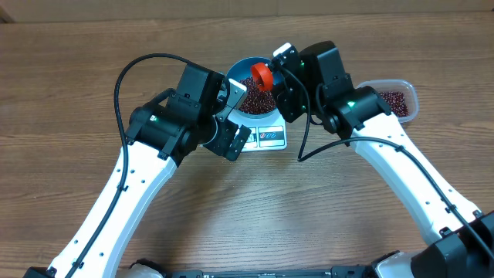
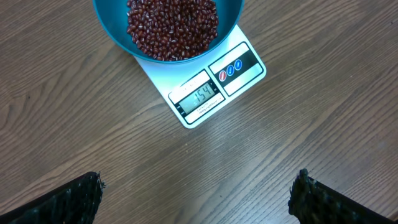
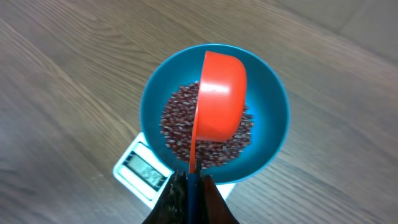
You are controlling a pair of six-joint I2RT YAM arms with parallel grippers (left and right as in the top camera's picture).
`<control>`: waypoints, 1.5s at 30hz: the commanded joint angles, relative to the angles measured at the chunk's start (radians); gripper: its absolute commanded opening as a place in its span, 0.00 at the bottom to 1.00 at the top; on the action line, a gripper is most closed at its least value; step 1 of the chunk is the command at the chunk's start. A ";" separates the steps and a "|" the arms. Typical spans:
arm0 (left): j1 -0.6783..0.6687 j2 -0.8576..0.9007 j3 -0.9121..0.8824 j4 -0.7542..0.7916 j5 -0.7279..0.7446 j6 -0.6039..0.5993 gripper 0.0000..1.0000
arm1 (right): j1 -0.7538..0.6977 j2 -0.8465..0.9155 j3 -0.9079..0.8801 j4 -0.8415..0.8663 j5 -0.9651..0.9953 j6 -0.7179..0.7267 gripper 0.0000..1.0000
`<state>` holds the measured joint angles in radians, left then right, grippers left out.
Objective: Scoop item into bowl and weigh 150g on scale
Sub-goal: 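Tip the scoop to pour beans into the blue bowl, then move the empty scoop right back to the bean tub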
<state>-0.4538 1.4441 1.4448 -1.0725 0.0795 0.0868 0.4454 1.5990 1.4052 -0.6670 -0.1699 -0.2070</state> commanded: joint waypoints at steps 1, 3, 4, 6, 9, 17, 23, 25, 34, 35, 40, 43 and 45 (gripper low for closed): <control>0.001 0.007 -0.007 0.003 0.015 0.022 1.00 | -0.051 -0.016 0.015 0.006 -0.121 0.066 0.04; 0.001 0.007 -0.007 0.003 0.015 0.022 1.00 | -0.093 -0.016 0.015 0.006 -0.189 0.081 0.04; 0.001 0.007 -0.007 0.003 0.015 0.022 0.99 | -0.115 -0.016 0.015 0.005 -0.228 0.081 0.04; 0.001 0.007 -0.007 0.003 0.015 0.022 1.00 | -0.168 -0.016 0.015 0.004 -0.317 0.101 0.04; 0.001 0.007 -0.007 0.003 0.015 0.022 1.00 | -0.254 -0.016 0.015 0.003 -0.462 0.112 0.04; 0.001 0.007 -0.007 0.003 0.015 0.022 0.99 | -0.515 -0.017 0.015 -0.036 -0.814 0.134 0.04; 0.001 0.007 -0.007 0.003 0.015 0.022 1.00 | -0.757 -0.018 0.015 -0.183 -0.770 0.132 0.04; 0.001 0.007 -0.007 0.003 0.015 0.022 1.00 | -0.824 -0.018 0.015 -0.220 -0.705 0.132 0.04; 0.001 0.007 -0.007 0.003 0.015 0.022 1.00 | -0.896 -0.018 0.015 -0.348 -0.264 0.121 0.04; 0.001 0.007 -0.007 0.003 0.015 0.022 1.00 | -0.880 -0.018 0.015 -0.354 -0.203 0.122 0.04; 0.001 0.007 -0.007 0.003 0.015 0.022 1.00 | -0.788 -0.018 0.015 -0.348 0.052 0.182 0.04; 0.001 0.007 -0.007 0.003 0.015 0.022 1.00 | -0.716 -0.018 0.015 -0.338 0.199 0.191 0.04; 0.001 0.007 -0.007 0.003 0.015 0.022 1.00 | -0.656 -0.018 0.015 -0.329 0.315 0.215 0.04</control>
<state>-0.4538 1.4441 1.4448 -1.0725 0.0795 0.0868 -0.2760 1.5990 1.4055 -1.0088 -0.1009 -0.0311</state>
